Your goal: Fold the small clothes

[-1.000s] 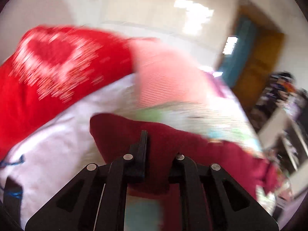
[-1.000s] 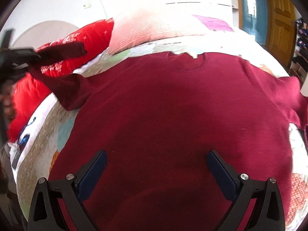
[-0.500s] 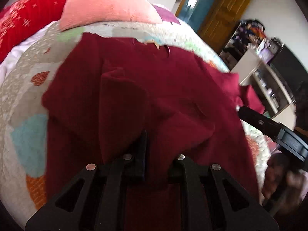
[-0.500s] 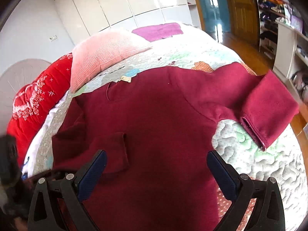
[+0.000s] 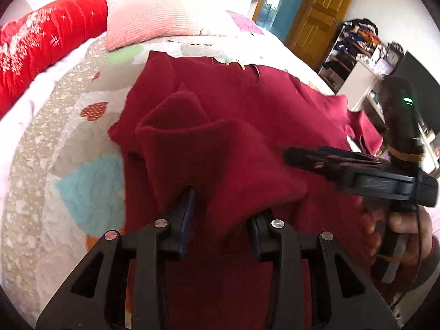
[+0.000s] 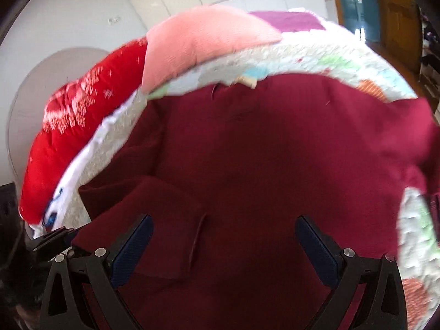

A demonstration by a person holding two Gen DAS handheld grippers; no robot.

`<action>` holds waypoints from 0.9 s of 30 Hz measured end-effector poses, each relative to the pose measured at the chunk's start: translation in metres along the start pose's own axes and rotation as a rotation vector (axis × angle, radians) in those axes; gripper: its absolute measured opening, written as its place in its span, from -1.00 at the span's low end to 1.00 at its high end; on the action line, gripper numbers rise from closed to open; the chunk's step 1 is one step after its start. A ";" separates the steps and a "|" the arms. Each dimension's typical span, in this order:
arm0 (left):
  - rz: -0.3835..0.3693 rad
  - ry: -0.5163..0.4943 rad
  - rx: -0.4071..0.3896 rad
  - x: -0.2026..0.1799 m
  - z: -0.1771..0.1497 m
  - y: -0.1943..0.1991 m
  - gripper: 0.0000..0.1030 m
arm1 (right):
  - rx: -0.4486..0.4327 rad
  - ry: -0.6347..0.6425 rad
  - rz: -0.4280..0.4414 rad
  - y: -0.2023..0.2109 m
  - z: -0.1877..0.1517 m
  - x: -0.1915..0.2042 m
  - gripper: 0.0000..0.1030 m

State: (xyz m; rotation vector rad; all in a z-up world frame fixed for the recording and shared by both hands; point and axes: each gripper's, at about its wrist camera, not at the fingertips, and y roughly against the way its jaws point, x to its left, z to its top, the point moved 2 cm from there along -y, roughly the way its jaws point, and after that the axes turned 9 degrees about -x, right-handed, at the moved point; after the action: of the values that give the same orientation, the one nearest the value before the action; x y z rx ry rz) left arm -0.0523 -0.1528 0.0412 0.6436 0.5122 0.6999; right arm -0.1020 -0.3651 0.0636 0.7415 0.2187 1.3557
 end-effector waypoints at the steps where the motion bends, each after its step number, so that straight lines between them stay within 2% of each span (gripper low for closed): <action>1: 0.004 -0.007 -0.009 0.002 -0.002 0.007 -0.34 | 0.021 0.014 -0.002 -0.009 -0.005 0.005 1.00; 2: 0.009 -0.009 -0.016 0.004 -0.002 0.013 -0.34 | 0.023 0.034 -0.001 -0.014 -0.007 0.009 1.00; 4: 0.029 -0.006 -0.032 0.014 -0.002 0.025 -0.32 | -0.015 0.134 -0.026 -0.021 -0.013 0.023 0.69; 5: 0.041 0.005 -0.037 0.021 -0.001 0.029 -0.27 | -0.030 0.203 -0.048 -0.026 -0.016 0.032 0.09; 6: 0.046 0.017 -0.042 0.026 0.000 0.031 -0.12 | -0.041 0.259 -0.069 -0.029 -0.016 0.040 -0.27; 7: 0.058 0.037 -0.054 0.033 0.002 0.034 -0.03 | -0.057 0.297 -0.065 -0.030 -0.015 0.048 -0.44; 8: 0.070 0.053 -0.063 0.038 0.006 0.034 -0.03 | -0.067 0.318 -0.078 -0.027 -0.013 0.051 -0.70; 9: 0.075 0.072 -0.067 0.042 0.007 0.035 -0.03 | -0.081 0.341 -0.083 -0.024 -0.010 0.053 -0.86; 11: 0.028 0.102 -0.070 0.043 0.011 0.034 -0.03 | -0.137 0.367 -0.081 -0.005 0.003 0.051 -0.86; 13: -0.014 0.102 -0.079 0.037 0.014 0.034 0.02 | -0.216 0.389 -0.129 0.019 0.023 0.042 -0.86; 14: -0.002 0.088 -0.084 0.033 0.015 0.034 0.02 | -0.243 0.393 -0.163 0.029 0.030 0.037 -0.86; 16: 0.023 0.041 -0.096 0.025 0.017 0.032 0.03 | -0.304 0.411 -0.322 0.047 0.045 0.021 -0.86; 18: 0.028 0.035 -0.094 0.025 0.019 0.026 0.03 | -0.351 0.384 -0.416 0.058 0.059 -0.002 -0.86; 20: 0.037 0.078 -0.089 0.031 0.022 0.016 0.03 | -0.338 0.310 -0.420 0.059 0.069 -0.027 -0.86; 22: 0.040 0.140 -0.081 0.040 0.025 0.003 0.03 | -0.315 0.261 -0.473 0.050 0.075 -0.048 -0.86; 26: 0.066 0.210 -0.074 0.051 0.029 -0.016 0.03 | -0.119 0.232 -0.565 0.013 0.068 -0.083 -0.84; 27: 0.081 0.217 -0.073 0.054 0.029 -0.020 0.03 | -0.117 0.206 -0.553 0.016 0.067 -0.086 -0.78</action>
State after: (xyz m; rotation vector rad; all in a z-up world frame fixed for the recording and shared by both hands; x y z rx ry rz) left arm 0.0093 -0.1361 0.0363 0.5253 0.6601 0.8666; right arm -0.0982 -0.4686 0.1004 0.3984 0.4667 0.9040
